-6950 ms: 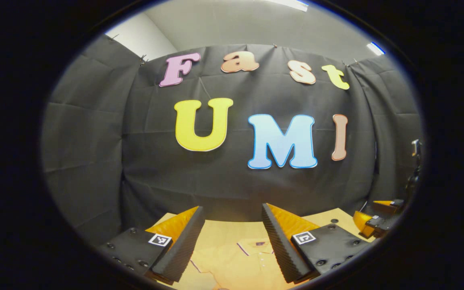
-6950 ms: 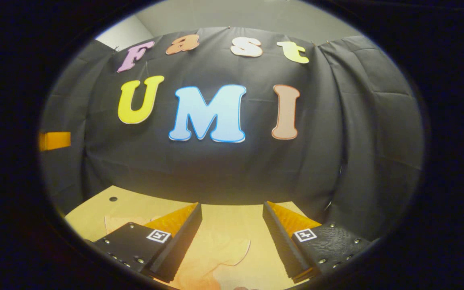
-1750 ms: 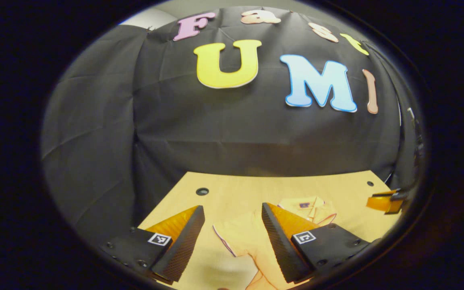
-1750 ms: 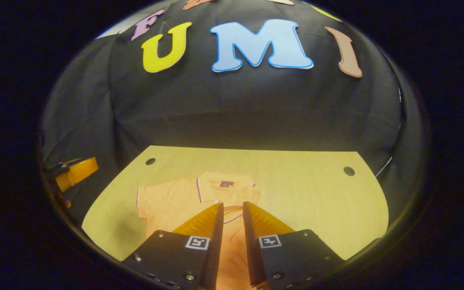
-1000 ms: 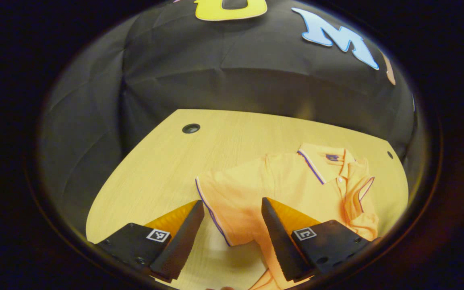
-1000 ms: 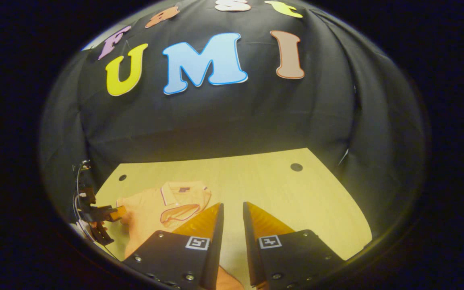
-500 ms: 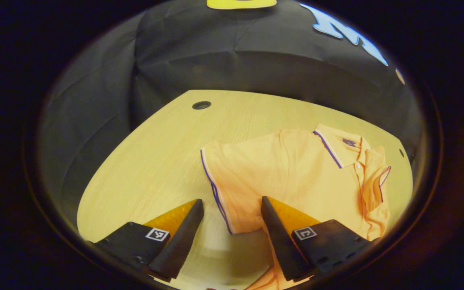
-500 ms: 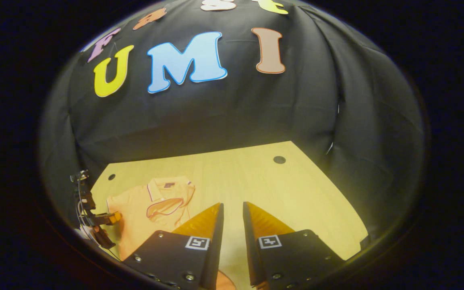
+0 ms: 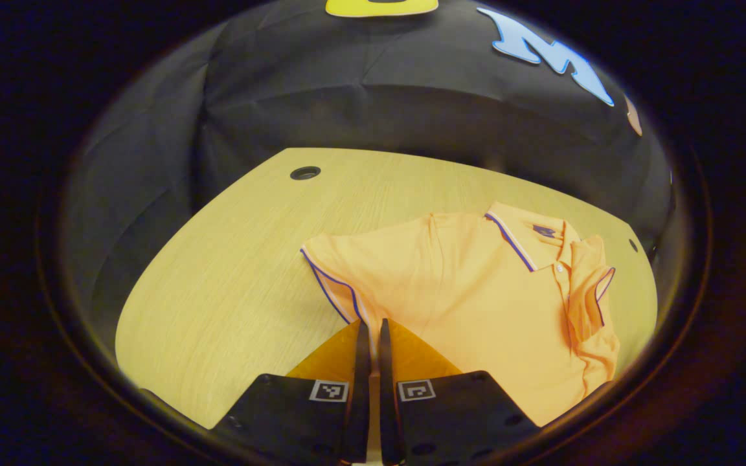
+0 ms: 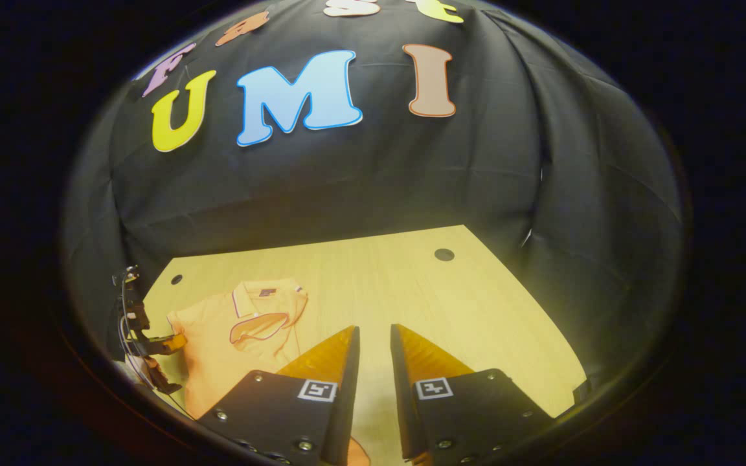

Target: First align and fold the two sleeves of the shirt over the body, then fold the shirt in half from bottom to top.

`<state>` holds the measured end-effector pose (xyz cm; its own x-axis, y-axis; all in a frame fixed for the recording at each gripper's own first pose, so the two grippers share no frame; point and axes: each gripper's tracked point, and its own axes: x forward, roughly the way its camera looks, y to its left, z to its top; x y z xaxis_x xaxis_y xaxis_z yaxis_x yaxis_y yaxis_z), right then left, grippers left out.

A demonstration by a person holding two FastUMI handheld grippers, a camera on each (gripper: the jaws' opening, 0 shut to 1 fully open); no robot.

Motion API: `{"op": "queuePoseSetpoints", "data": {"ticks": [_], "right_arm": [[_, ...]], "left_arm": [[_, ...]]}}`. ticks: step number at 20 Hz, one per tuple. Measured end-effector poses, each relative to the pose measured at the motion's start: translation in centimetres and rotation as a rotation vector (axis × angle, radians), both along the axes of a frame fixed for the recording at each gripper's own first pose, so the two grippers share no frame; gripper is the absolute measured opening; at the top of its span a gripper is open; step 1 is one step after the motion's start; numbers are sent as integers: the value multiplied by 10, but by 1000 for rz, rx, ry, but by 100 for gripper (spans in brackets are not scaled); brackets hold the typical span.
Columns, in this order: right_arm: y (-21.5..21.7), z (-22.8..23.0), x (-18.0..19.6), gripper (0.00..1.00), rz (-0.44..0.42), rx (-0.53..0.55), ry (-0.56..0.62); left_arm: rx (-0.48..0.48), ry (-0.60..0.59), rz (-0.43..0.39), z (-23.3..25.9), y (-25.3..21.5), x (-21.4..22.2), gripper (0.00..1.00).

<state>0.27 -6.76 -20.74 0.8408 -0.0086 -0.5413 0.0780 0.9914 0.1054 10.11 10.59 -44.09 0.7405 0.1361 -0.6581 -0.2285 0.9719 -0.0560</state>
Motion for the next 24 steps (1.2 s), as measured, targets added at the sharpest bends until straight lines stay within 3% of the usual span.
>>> {"op": "queuePoseSetpoints", "data": {"ticks": [2, 6, 15, 19, 24], "right_arm": [[-1, 1, -1, 29, -1, 0, -3], [-4, 0, -3, 29, 0, -2, -5], [-10, -4, -10, 30, -16, 13, -7], [-24, -7, -19, 30, -47, 18, -1], [-51, -11, -35, 30, -107, 17, 11]], "left_arm": [[23, 21, -6, 1, -5, 1, 7], [62, -4, -62, 21, -23, 11, 6], [168, -183, -402, 102, -154, 48, 6], [157, -190, -500, 100, -213, 46, 6], [163, -133, -580, 69, -252, 41, 6]]}}
